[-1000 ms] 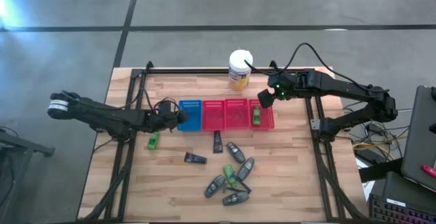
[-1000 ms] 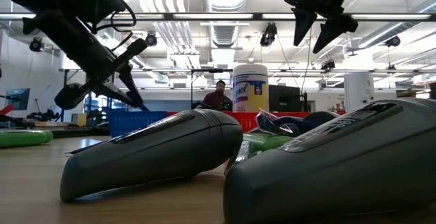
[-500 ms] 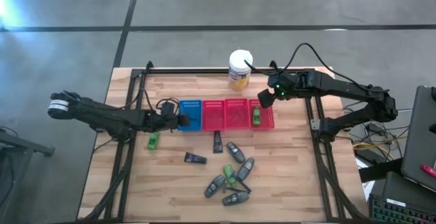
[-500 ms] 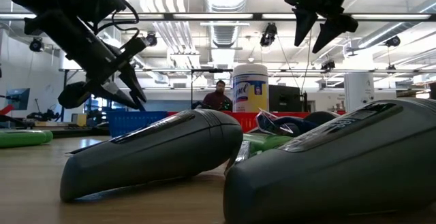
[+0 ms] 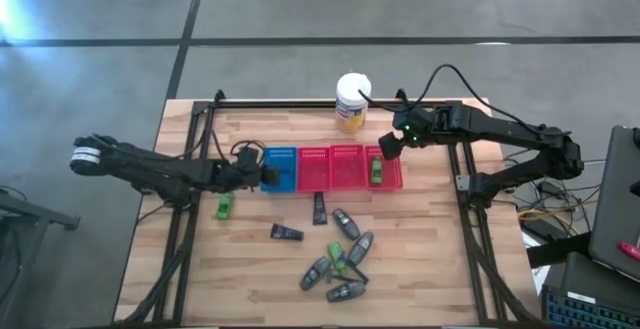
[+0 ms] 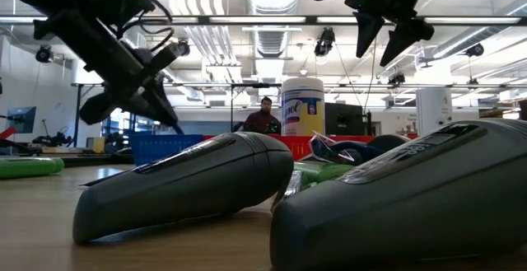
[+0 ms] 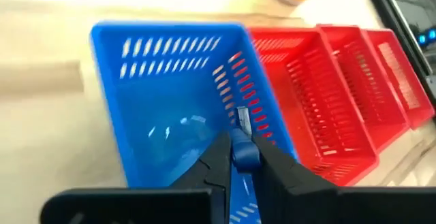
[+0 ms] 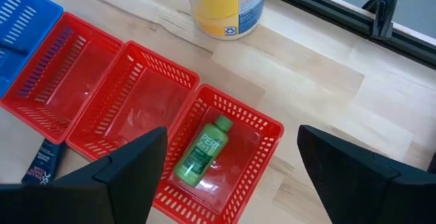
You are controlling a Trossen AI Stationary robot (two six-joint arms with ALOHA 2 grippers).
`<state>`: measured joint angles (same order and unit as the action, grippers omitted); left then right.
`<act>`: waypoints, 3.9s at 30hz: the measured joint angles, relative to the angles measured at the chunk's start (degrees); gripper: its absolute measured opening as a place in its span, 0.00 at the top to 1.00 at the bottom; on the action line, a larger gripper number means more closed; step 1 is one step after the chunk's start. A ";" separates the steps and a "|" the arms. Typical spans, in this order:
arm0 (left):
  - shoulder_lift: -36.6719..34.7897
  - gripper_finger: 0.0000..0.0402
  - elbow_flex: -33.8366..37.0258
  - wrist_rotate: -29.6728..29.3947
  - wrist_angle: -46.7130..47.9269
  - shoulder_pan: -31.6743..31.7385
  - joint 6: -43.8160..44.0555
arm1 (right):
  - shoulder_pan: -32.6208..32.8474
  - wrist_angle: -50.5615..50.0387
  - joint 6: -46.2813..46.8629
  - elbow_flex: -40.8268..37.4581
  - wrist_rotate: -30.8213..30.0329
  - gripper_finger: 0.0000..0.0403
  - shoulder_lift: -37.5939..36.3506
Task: Pick & Place Travel size toiletries
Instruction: Put the blue razor into the blue bin, then put the green shampoo into the right red bin
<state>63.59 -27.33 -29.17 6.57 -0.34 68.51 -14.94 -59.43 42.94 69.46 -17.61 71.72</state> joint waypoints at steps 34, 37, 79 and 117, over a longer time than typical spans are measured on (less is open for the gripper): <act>19.64 0.88 -17.44 -10.59 14.89 -0.39 -92.77 | 0.00 0.11 0.44 -3.60 0.02 0.19 0.00; 20.28 0.88 -17.43 -9.65 14.93 -0.39 -90.66 | 0.00 0.08 0.44 -3.60 0.02 0.19 0.00; 19.32 0.58 -19.30 7.57 20.93 1.05 -85.94 | 0.00 -0.14 -0.94 -3.60 -0.02 0.15 0.00; 7.67 0.58 -23.97 25.11 31.70 3.49 -96.65 | 0.10 -0.34 -3.85 -4.02 9.31 0.18 -0.02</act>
<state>71.26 -51.30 -4.07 38.27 3.15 -28.13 -14.84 -59.77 39.09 65.44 -8.29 71.70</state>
